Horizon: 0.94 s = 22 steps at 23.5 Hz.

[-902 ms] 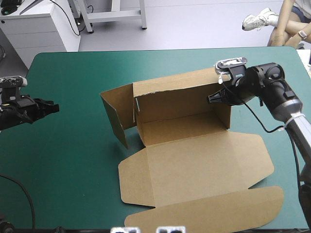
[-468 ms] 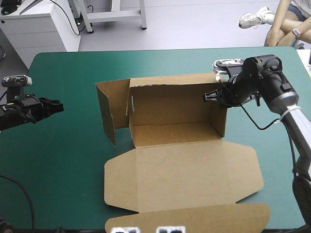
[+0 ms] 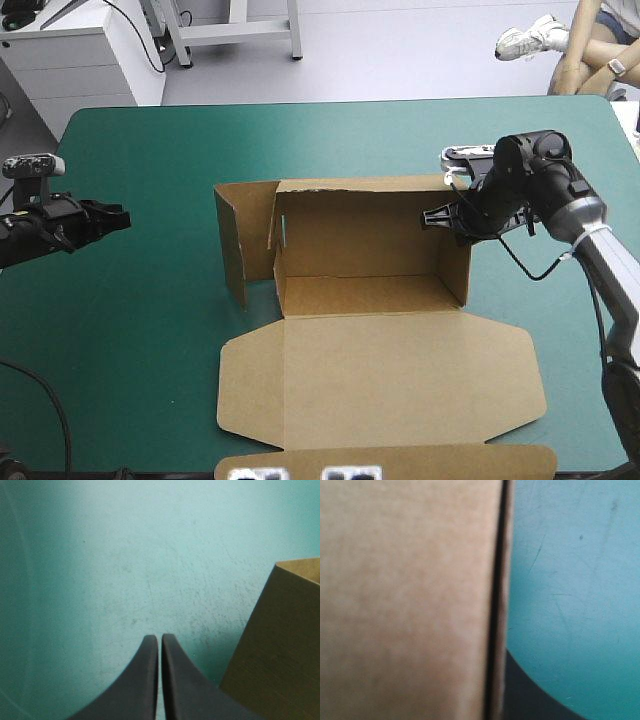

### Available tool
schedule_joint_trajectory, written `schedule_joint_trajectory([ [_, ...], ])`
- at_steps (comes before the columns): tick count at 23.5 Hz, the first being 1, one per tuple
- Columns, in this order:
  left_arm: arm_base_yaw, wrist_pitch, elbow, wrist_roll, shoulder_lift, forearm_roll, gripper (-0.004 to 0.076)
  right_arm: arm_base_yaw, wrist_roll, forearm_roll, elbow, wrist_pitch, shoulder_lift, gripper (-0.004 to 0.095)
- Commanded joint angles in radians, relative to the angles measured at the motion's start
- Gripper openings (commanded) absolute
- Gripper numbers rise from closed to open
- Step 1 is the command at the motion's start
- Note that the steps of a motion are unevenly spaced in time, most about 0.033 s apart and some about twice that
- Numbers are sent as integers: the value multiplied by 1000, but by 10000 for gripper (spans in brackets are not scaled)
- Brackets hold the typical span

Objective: Fold the box

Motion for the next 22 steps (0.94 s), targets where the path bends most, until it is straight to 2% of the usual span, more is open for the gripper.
schedule_joint_trajectory([
  [1, -4, -30, -28, -1, -23, -66, 8, -4, -3, -5, -70, 9, 15, -12],
  [7, -4, -19, -28, -1, -23, -69, 8, -4, 1, -3, -156, 9, 85, -12],
  [16, -4, -10, -28, -1, -23, -69, 8, -4, -10, -12, -165, 9, 98, -13],
  [22, -4, -8, -28, -1, -23, -69, 8, -4, -7, -14, -179, 9, 172, -13],
])
